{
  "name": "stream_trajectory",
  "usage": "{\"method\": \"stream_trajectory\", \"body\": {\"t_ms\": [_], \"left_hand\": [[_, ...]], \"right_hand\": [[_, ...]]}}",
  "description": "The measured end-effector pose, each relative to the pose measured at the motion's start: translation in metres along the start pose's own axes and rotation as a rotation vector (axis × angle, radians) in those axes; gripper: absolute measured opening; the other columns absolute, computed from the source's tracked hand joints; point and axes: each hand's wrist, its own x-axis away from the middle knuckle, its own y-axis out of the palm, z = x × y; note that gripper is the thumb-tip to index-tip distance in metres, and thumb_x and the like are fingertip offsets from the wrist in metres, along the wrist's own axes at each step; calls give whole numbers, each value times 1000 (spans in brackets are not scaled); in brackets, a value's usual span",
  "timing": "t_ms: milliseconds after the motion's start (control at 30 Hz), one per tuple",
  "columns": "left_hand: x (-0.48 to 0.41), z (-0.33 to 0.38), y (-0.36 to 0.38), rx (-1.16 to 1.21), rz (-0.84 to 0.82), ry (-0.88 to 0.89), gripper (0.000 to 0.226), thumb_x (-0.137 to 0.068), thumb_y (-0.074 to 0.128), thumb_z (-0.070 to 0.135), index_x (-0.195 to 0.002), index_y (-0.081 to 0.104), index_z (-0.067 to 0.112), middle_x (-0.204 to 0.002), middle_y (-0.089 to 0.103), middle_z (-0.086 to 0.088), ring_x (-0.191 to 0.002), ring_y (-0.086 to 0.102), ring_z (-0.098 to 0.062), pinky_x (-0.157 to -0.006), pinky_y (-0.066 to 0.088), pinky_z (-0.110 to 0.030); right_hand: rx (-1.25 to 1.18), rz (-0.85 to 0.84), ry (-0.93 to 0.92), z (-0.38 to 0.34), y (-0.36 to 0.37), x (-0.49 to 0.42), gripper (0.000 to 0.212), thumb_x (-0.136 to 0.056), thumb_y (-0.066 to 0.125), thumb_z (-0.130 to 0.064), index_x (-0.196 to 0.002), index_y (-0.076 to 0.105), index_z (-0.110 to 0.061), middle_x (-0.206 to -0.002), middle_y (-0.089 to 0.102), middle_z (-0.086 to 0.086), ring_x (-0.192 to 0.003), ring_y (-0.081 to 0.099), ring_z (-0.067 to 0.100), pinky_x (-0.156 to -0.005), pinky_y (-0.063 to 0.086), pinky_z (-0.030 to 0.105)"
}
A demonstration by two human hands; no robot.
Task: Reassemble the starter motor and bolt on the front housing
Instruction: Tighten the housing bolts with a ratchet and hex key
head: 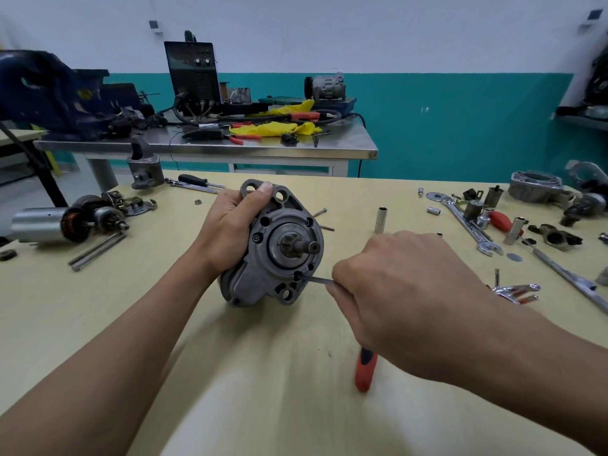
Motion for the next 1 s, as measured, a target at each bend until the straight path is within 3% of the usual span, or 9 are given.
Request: {"method": "stream_trajectory", "body": {"t_ms": [267, 400, 500, 567, 667, 767, 833, 933, 1000], "left_hand": [[-5, -7, -2, 6, 30, -17, 43, -99, 48, 36, -75, 69, 8, -68, 66, -7, -61, 61, -21, -57, 51, -26], [-7, -9, 1, -31, 46, -2, 60, -93, 53, 48, -79, 57, -10, -74, 61, -23, -66, 58, -31, -60, 50, -34], [-9, -10, 5, -62, 76, 4, 60, -96, 51, 45, -80, 57, -12, -76, 62, -30, -67, 59, -33, -63, 51, -40], [-9, -10, 7, -80, 100, -1, 58, -97, 50, 42, -80, 57, -13, -76, 64, -29, -66, 60, -32, -62, 52, -38], [-9, -10, 6, -79, 128, -18, 57, -97, 50, 41, -81, 58, -12, -72, 67, -18, -64, 63, -28, -57, 54, -30], [-9, -9, 7, -79, 137, -23, 54, -96, 50, 41, -78, 59, -9, -68, 68, -12, -62, 63, -26, -55, 54, -28], [-8, -8, 7, -79, 144, -29, 55, -96, 50, 41, -79, 58, -11, -69, 67, -14, -63, 63, -27, -55, 54, -29], [-8, -7, 5, -83, 148, -22, 58, -96, 50, 41, -84, 57, -15, -74, 66, -19, -65, 63, -29, -56, 54, -31], [-8, -7, 5, -90, 148, -23, 59, -97, 50, 40, -88, 56, -18, -76, 66, -22, -67, 63, -30, -57, 55, -31]], "right_hand": [[104, -77, -149, -3, -12, -2, 42, -88, 51, -14, -60, 21, -19, -55, 28, -1, -44, 26, 18, -44, 18, 25], [4, -51, -27, -1, -6, -5, 37, -89, 49, -15, -59, 27, -19, -59, 33, -1, -47, 30, 17, -45, 18, 26], [-407, -91, 277, 16, 7, -10, 34, -96, 51, -33, -67, 54, -17, -66, 52, 0, -52, 46, 19, -47, 32, 27], [-792, -235, 472, 28, 13, -13, 33, -98, 52, -33, -83, 70, -10, -62, 54, 0, -47, 42, 18, -44, 32, 24], [-1508, -475, 789, 42, 18, -14, 29, -102, 45, -22, -95, 68, -6, -51, 29, -4, -40, 22, 10, -35, 18, 19], [-1801, -534, 811, 50, 20, -12, 29, -103, 40, -20, -98, 65, -6, -51, 23, -7, -38, 17, 6, -33, 15, 17], [-1674, -463, 751, 56, 24, -8, 29, -101, 45, -20, -95, 69, -5, -51, 28, -5, -39, 21, 8, -34, 17, 19], [-957, -193, 513, 76, 37, -1, 28, -98, 52, -24, -85, 74, -13, -45, 47, -8, -37, 38, 8, -36, 32, 20], [-529, -71, 376, 94, 49, -1, 28, -99, 49, -27, -87, 71, -15, -65, 66, -6, -59, 60, 11, -59, 52, 28]]}}
